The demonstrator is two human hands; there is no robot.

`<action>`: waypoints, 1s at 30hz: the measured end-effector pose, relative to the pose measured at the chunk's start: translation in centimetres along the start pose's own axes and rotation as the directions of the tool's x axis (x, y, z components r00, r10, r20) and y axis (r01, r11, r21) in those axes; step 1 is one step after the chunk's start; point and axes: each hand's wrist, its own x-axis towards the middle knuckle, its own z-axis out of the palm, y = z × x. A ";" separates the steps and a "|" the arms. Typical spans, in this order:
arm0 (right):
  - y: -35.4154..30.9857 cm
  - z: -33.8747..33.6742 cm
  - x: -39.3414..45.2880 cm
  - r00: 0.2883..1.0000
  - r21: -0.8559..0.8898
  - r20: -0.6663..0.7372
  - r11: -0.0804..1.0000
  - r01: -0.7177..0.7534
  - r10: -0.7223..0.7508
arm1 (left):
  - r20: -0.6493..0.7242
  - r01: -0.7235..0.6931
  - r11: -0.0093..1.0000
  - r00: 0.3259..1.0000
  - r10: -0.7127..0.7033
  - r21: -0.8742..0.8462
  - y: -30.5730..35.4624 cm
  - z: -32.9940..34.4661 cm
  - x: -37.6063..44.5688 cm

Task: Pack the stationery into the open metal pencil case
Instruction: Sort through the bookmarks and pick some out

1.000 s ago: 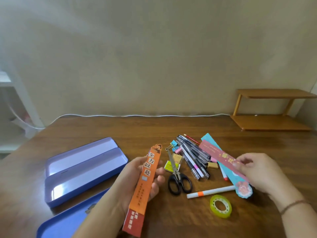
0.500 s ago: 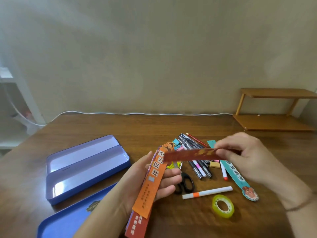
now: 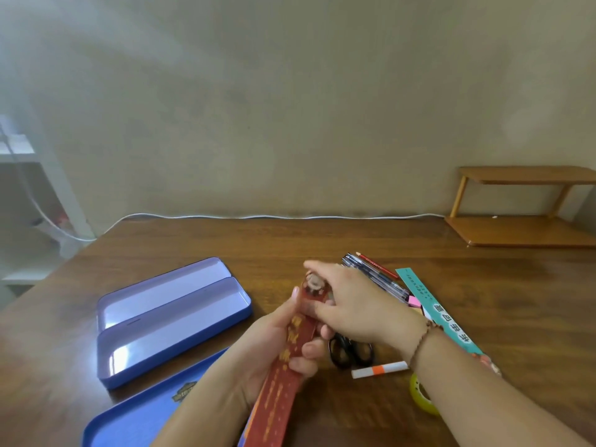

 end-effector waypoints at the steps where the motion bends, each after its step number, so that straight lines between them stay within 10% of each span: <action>1: 0.0 0.3 -0.1 0.999 0.029 0.039 0.999 0.036 -0.037 | 0.008 0.006 1.000 1.000 -0.006 0.016 -0.1 0.0 0.0; 9: 1.0 0.4 -0.7 0.982 0.458 -0.166 0.889 -0.002 0.088 | 0.091 0.059 0.998 0.994 -0.055 -0.032 0.1 1.3 -0.7; 18: 4.9 -4.0 -1.6 0.856 0.529 -0.419 0.847 -0.039 0.302 | 0.116 0.193 0.979 0.973 -0.200 0.070 -0.1 1.9 -1.3; 21: 6.1 -5.2 -3.2 0.788 0.297 -0.488 0.920 -0.255 0.376 | 0.129 0.151 0.989 0.980 -0.150 0.004 -0.1 1.9 -1.2; 24: 8.6 -7.0 -6.1 0.692 -0.176 -0.396 0.690 -0.702 0.603 | 0.059 0.066 0.997 0.996 -0.063 -0.048 0.1 2.2 -1.1; 30: 10.2 -5.0 -7.5 0.619 -0.318 -0.225 0.543 -0.777 0.753 | 0.093 0.088 0.991 0.993 -0.078 -0.101 0.1 2.6 -1.4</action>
